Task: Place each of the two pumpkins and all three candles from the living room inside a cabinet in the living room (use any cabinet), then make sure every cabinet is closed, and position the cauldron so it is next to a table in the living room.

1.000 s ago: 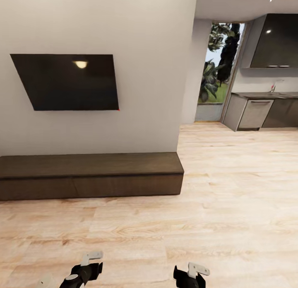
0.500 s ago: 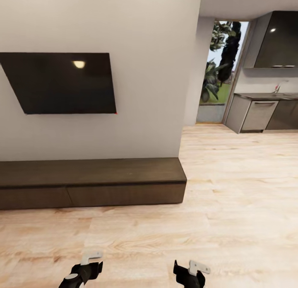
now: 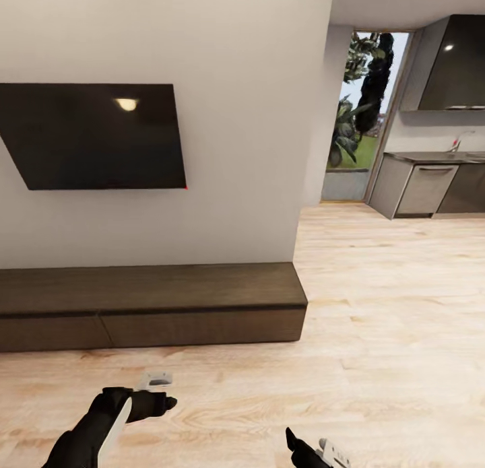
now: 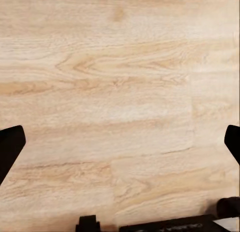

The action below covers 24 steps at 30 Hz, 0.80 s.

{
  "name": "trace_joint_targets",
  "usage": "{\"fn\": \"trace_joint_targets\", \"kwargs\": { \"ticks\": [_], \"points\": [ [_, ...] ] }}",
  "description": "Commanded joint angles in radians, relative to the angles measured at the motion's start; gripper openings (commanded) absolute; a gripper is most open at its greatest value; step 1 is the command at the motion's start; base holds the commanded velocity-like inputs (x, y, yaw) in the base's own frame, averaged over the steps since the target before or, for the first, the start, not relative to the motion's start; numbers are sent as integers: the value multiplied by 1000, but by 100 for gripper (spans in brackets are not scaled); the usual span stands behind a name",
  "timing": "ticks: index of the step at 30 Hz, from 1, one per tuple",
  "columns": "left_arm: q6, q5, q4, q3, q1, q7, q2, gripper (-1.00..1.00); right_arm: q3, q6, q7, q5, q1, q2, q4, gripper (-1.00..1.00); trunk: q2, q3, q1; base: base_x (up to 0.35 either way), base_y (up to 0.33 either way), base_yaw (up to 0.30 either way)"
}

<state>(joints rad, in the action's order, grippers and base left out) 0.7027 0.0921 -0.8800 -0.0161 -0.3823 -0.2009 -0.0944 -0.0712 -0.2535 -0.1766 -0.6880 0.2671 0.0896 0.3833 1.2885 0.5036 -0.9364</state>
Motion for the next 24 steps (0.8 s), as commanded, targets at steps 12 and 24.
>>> {"fn": "trace_joint_targets", "kwargs": {
  "ticks": [12, 24],
  "points": [
    [137, 10, -26, 1, -10, -199, -45, 100, 63, 4, -172, -140, 1, -25, -37, 100, 0, 1, 0, 232, 0, 0],
    [144, 8, -19, 1, -12, -199, -46, 100, 67, -1, -274, -211, 1, -34, -133, 100, 0, 1, 0, 301, 62, 0]
  ]
}}
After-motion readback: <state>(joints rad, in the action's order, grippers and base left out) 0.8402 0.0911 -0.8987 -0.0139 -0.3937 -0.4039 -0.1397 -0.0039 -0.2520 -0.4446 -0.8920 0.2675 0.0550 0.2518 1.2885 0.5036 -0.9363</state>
